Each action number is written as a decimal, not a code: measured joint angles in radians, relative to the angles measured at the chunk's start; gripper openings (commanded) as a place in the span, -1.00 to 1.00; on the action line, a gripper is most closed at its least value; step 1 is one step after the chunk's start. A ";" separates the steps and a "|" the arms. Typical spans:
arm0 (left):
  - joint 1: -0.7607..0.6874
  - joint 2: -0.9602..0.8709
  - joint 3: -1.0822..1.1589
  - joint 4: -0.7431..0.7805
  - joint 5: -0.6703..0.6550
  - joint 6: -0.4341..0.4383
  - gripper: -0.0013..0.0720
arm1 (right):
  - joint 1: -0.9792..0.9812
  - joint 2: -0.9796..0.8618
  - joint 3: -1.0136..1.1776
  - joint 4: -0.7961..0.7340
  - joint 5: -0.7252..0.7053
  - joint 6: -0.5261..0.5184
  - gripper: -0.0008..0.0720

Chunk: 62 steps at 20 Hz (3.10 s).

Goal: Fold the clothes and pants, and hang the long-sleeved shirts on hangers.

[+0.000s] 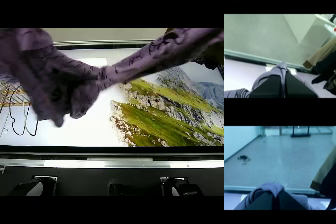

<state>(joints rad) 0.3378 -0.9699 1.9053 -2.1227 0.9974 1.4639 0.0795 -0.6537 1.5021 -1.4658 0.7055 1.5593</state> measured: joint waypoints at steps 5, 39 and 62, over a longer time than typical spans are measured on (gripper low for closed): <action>0.028 0.139 0.006 0.107 0.056 -0.105 -0.88 | 0.000 0.099 0.001 -0.174 -0.028 0.166 -0.85; -0.029 -0.793 -0.197 -0.038 0.133 0.055 -0.88 | -0.423 -0.656 -0.264 0.378 0.536 0.111 0.53; -0.014 -0.793 -0.193 -0.023 0.207 0.055 -0.88 | 0.375 -0.605 -0.893 0.818 -0.073 0.230 -0.84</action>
<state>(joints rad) 0.3241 -1.7634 1.7126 -2.1452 1.2045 1.5192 0.4549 -1.2587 0.6094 -0.6476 0.6323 1.7889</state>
